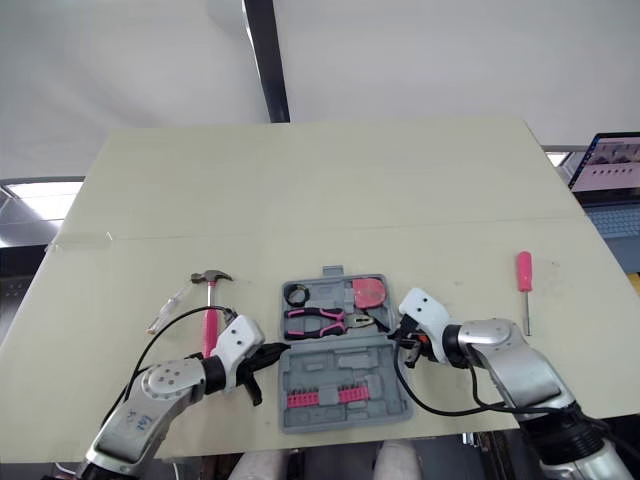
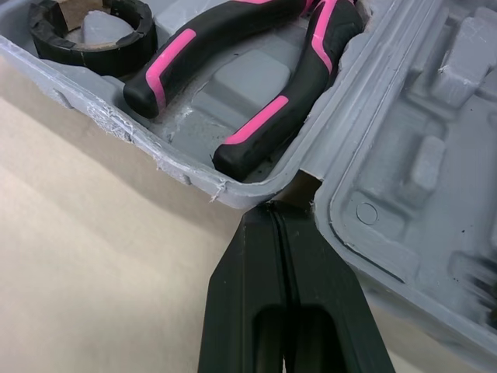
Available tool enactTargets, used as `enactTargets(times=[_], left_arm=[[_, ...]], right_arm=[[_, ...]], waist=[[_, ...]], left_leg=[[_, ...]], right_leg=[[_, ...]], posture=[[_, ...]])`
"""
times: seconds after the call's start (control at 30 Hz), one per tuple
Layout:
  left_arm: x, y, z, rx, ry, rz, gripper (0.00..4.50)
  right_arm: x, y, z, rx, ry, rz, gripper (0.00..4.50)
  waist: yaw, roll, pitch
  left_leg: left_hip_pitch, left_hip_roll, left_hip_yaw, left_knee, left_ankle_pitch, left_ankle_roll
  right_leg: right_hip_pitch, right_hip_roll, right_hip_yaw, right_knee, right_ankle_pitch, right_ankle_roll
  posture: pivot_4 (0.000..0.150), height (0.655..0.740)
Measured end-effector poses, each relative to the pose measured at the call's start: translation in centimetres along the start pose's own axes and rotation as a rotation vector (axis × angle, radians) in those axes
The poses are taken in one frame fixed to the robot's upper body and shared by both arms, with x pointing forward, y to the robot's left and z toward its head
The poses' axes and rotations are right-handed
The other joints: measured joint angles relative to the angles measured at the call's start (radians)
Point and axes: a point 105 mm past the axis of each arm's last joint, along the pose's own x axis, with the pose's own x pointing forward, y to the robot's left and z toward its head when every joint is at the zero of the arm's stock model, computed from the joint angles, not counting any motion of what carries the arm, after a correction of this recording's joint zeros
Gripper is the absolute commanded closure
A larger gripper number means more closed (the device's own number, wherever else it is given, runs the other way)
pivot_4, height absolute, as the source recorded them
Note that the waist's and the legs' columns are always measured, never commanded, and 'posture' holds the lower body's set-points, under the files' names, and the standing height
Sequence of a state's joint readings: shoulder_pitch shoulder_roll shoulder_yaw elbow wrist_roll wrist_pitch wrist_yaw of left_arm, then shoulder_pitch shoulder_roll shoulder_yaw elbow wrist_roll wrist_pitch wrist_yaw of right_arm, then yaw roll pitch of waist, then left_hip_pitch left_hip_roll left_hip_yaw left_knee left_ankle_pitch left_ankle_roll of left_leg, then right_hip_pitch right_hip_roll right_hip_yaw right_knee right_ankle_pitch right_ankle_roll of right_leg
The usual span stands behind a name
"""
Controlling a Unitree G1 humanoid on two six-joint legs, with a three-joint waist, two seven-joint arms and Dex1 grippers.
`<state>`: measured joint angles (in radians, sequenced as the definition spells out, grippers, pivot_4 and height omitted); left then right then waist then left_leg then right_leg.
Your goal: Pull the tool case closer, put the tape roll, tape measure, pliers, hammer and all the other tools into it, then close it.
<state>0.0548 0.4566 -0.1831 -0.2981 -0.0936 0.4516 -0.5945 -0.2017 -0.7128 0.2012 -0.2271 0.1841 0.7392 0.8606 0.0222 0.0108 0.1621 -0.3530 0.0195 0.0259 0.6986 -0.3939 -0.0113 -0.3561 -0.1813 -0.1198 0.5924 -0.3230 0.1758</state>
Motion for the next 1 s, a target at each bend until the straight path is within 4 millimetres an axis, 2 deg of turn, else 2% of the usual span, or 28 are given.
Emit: enactTargets(times=[1.0], left_arm=[[0.18, 0.97, 0.08, 0.013, -0.02, 0.051, 4.5]], right_arm=[[0.7, -0.5, 0.7, -0.038, -0.022, -0.034, 4.43]], waist=[[-0.003, 0.0, 0.0]], left_leg=[[0.0, 0.0, 0.0, 0.0, 0.0, 0.0]], right_leg=[[0.0, 0.0, 0.0, 0.0, 0.0, 0.0]], posture=[[0.15, 0.74]])
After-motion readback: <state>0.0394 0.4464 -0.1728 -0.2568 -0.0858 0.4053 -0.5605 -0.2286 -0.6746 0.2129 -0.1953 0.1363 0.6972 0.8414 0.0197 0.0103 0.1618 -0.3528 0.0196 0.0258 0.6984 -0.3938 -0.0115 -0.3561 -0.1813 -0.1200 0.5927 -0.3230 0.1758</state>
